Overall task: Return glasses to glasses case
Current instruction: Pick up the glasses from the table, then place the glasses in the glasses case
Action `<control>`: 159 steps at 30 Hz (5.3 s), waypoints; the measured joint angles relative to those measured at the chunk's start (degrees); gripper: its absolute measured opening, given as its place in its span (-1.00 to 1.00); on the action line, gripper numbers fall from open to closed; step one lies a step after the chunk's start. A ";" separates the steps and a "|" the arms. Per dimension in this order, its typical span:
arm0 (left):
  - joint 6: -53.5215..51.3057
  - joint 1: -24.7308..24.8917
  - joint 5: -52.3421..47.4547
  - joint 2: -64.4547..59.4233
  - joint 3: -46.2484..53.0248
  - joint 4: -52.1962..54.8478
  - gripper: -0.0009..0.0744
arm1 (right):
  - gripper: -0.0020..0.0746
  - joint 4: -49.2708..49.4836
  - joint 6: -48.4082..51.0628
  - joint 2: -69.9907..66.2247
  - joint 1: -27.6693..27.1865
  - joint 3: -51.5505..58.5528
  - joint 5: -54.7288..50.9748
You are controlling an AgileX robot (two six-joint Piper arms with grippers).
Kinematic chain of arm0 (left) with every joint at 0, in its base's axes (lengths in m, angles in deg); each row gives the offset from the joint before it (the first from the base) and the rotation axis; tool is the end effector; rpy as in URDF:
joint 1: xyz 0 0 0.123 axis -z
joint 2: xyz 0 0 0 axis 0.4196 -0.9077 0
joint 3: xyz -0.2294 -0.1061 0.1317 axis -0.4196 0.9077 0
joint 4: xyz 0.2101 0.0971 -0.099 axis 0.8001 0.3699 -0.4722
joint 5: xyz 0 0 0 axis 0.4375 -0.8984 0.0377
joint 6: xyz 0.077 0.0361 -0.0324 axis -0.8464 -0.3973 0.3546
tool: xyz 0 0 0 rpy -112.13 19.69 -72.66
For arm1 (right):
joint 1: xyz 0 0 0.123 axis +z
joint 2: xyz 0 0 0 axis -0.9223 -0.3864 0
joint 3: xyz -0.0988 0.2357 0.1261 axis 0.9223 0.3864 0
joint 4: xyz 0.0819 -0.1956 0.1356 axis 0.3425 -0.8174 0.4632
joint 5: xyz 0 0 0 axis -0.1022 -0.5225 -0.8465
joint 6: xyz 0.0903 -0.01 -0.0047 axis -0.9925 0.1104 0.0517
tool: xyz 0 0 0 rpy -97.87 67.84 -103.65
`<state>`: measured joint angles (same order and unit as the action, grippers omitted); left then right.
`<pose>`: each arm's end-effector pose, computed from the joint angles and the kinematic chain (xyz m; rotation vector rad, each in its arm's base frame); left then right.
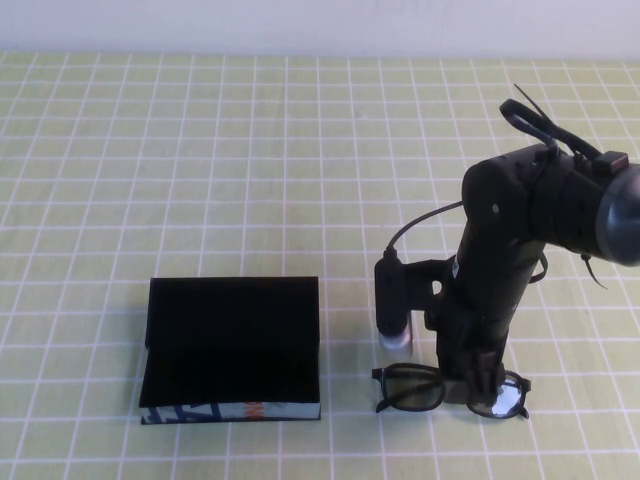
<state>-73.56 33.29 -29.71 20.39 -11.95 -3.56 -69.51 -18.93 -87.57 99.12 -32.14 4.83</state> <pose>0.0510 -0.0114 0.1703 0.1901 1.8774 -0.1216 0.2938 0.1878 0.1952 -2.2252 2.1753 0.0688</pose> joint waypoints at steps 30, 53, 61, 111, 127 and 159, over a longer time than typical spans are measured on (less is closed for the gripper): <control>0.00 0.00 0.00 0.00 0.00 0.00 -0.98 | -0.03 -0.02 0.00 -1.93 -0.38 0.00 -0.99; 0.00 0.00 0.00 0.00 0.00 0.00 -0.98 | -0.60 0.24 -1.05 -1.93 -0.38 0.00 -2.77; 0.00 0.00 0.00 0.00 0.00 0.00 -0.98 | -0.84 0.38 -1.12 -1.59 -0.38 -0.14 -3.42; 0.00 0.00 0.00 0.00 0.00 0.00 -0.98 | -0.85 -5.27 -14.98 -16.98 23.67 -37.95 -9.02; 0.00 0.00 0.00 0.00 0.00 0.00 -0.98 | -0.85 -5.27 -17.50 -18.77 23.67 -38.27 -9.02; 0.00 0.00 0.00 0.00 0.00 0.00 -0.98 | -0.76 -6.57 -19.13 -20.11 23.67 -38.32 -9.02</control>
<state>-73.56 33.29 -29.71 20.39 -11.95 -3.56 -76.08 -38.06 -107.69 122.79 -70.46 -4.19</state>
